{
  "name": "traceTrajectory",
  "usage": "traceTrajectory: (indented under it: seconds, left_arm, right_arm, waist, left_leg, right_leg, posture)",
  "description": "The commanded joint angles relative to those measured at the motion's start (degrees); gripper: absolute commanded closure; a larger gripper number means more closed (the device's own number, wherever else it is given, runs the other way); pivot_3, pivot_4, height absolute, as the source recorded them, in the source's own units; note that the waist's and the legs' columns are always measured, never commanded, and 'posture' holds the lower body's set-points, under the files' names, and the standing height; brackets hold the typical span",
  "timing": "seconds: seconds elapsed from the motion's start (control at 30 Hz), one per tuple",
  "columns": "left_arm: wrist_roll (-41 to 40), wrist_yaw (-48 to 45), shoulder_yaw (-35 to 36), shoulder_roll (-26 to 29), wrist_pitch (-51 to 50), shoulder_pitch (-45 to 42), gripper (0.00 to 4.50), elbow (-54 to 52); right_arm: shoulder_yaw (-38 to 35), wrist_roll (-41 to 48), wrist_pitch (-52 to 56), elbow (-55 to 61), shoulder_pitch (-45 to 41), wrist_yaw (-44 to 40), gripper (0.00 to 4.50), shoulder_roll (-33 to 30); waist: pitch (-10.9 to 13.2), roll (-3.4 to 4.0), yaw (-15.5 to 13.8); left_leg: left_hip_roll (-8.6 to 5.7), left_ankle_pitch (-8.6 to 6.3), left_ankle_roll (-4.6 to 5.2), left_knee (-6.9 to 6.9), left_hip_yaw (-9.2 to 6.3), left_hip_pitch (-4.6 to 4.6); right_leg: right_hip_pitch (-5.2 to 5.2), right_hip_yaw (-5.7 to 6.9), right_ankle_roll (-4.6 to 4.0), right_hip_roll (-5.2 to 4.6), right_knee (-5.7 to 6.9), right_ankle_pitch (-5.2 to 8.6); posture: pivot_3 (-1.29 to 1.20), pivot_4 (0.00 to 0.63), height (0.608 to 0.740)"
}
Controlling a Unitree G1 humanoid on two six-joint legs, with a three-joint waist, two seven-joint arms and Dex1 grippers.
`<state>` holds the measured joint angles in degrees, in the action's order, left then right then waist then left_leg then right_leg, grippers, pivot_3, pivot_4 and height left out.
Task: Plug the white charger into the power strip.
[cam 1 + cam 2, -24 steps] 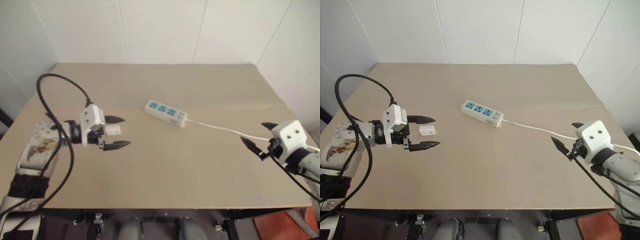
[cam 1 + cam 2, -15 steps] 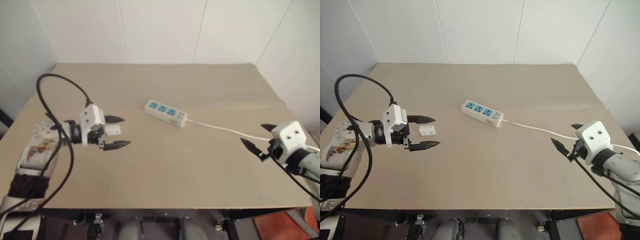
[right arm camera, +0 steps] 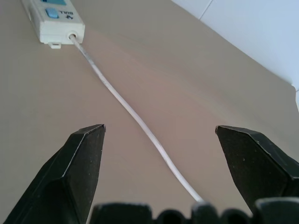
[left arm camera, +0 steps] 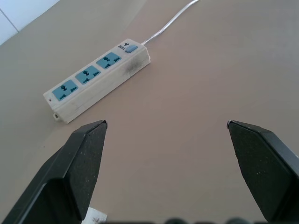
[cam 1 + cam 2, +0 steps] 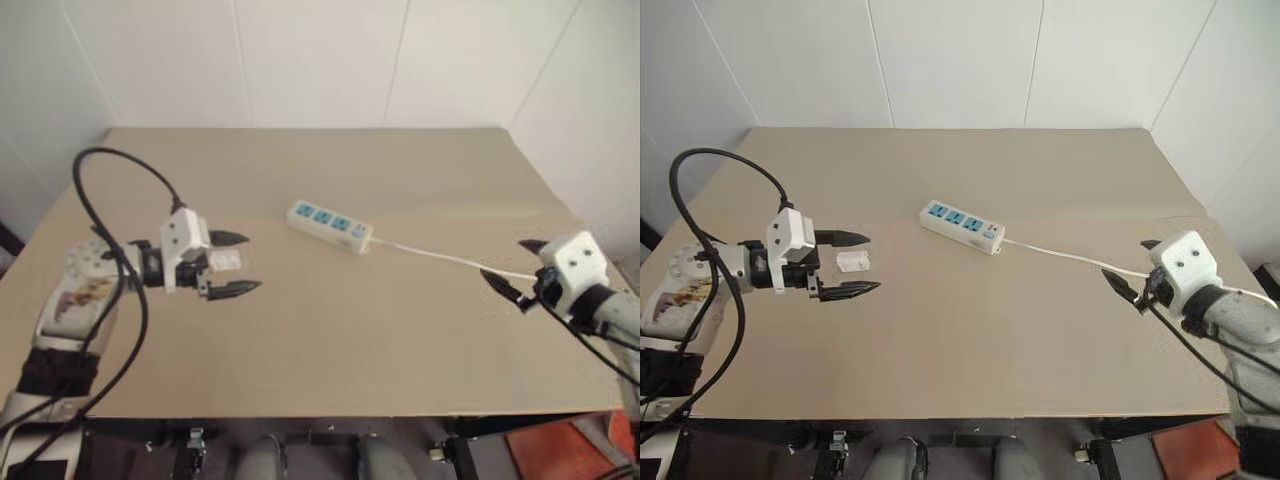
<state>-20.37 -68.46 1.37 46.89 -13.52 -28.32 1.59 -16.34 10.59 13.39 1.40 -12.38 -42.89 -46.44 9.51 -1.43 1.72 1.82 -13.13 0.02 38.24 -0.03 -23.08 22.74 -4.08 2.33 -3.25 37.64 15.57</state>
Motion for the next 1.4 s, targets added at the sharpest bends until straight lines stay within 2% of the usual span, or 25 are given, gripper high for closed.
traceTrajectory:
  seconds: [0.03, 0.13, 0.27, 0.37, 0.63, 0.73, 1.1, 1.3, 1.4]
  left_arm:
    - [0.1, -0.7, 0.3, 0.2, 1.2, -2.6, 0.0, 0.1]
    - [0.0, -0.8, 0.2, 0.3, 0.8, -2.9, 0.0, -0.7]
    - [-0.7, -0.3, 0.9, 1.0, -0.6, -1.7, 0.0, -3.7]
    - [-1.4, 0.9, 2.2, 1.7, -2.5, 0.7, 0.0, -7.5]
    - [-3.6, 3.8, 6.3, 3.6, -7.5, 7.8, 0.0, -16.5]
    - [-3.5, 4.6, 7.3, 4.4, -8.0, 9.6, 0.0, -18.0]
    - [-3.3, 5.9, 8.2, 4.1, -7.3, 12.3, 0.0, -19.1]
    - [-3.0, 5.2, 7.5, 4.1, -6.5, 11.0, 0.0, -17.2]
    - [-3.1, 4.2, 7.9, 4.9, -6.0, 10.5, 0.0, -16.1]
  right_arm:
    - [7.8, -0.7, -4.2, -16.4, -13.2, -8.9, 0.06, 0.9]
    - [13.7, -3.7, -9.0, -33.0, -24.8, -14.0, 0.06, 4.0]
    - [17.5, -7.6, -16.1, -53.6, -38.0, -15.6, 0.06, 8.8]
    - [19.9, -11.0, -21.1, -64.3, -44.5, -15.7, 0.06, 11.7]
    - [21.1, -15.7, -22.8, -76.3, -52.0, -13.2, 0.06, 17.8]
    - [21.1, -17.0, -21.6, -77.4, -53.0, -12.8, 0.65, 19.1]
    - [21.8, -21.0, -21.0, -78.0, -54.6, -13.4, 4.49, 20.0]
    - [23.4, -22.0, -26.0, -75.4, -53.6, -20.5, 4.49, 19.1]
    - [22.5, -19.6, -29.7, -70.5, -49.8, -24.6, 4.49, 17.8]
  waist:
    - [0.1, -0.01, 0.8]
    - [0.1, -0.01, 1.2]
    - [0.1, 0.01, 1.2]
    - [0.1, 0.01, 1.3]
    - [0.1, 0.03, 1.0]
    - [0.1, 0.04, 1.0]
    - [0.1, 0.05, 1.1]
    - [0.1, 0.05, 1.3]
    - [0.1, 0.05, 1.4]
  left_leg:
    - [0.0, 0.0, 0.0, 0.01, 0.01, 0.16]
    - [0.04, 0.0, 0.0, -0.08, -0.04, 0.3]
    - [0.02, 0.0, 0.0, -0.2, -0.02, 0.13]
    - [-0.02, 0.0, 0.0, -0.23, 0.05, -0.25]
    - [0.01, 0.0, -0.02, -0.36, 0.05, -0.29]
    - [0.0, 0.0, -0.02, -0.36, 0.04, -0.25]
    - [0.01, 0.0, -0.02, -0.36, 0.05, -0.2]
    - [0.01, 0.0, -0.03, -0.36, 0.06, -0.19]
    - [0.01, -0.01, -0.03, -0.37, 0.05, -0.2]
  right_leg:
    - [-0.12, -0.02, -0.02, 0.02, 0.0, -0.02]
    - [-0.29, 0.01, -0.03, 0.08, -0.05, -0.02]
    - [-0.06, 0.0, -0.02, 0.0, -0.11, -0.01]
    - [0.4, -0.02, -0.03, -0.1, 0.04, -0.02]
    - [0.45, 0.02, -0.03, -0.13, 0.18, -0.02]
    - [0.44, 0.04, -0.03, -0.13, 0.22, -0.02]
    - [0.44, 0.04, -0.03, -0.12, 0.28, -0.02]
    - [0.44, 0.04, -0.03, -0.12, 0.27, -0.02]
    - [0.44, 0.05, -0.03, -0.11, 0.28, -0.02]
  posture:
    - [0.0, 0.15, 0.74]
    - [0.0, 0.15, 0.74]
    - [0.0, 0.15, 0.74]
    - [0.0, 0.15, 0.74]
    - [0.0, 0.15, 0.74]
    - [0.0, 0.15, 0.74]
    - [0.0, 0.15, 0.74]
    - [0.0, 0.15, 0.74]
    - [0.0, 0.15, 0.74]
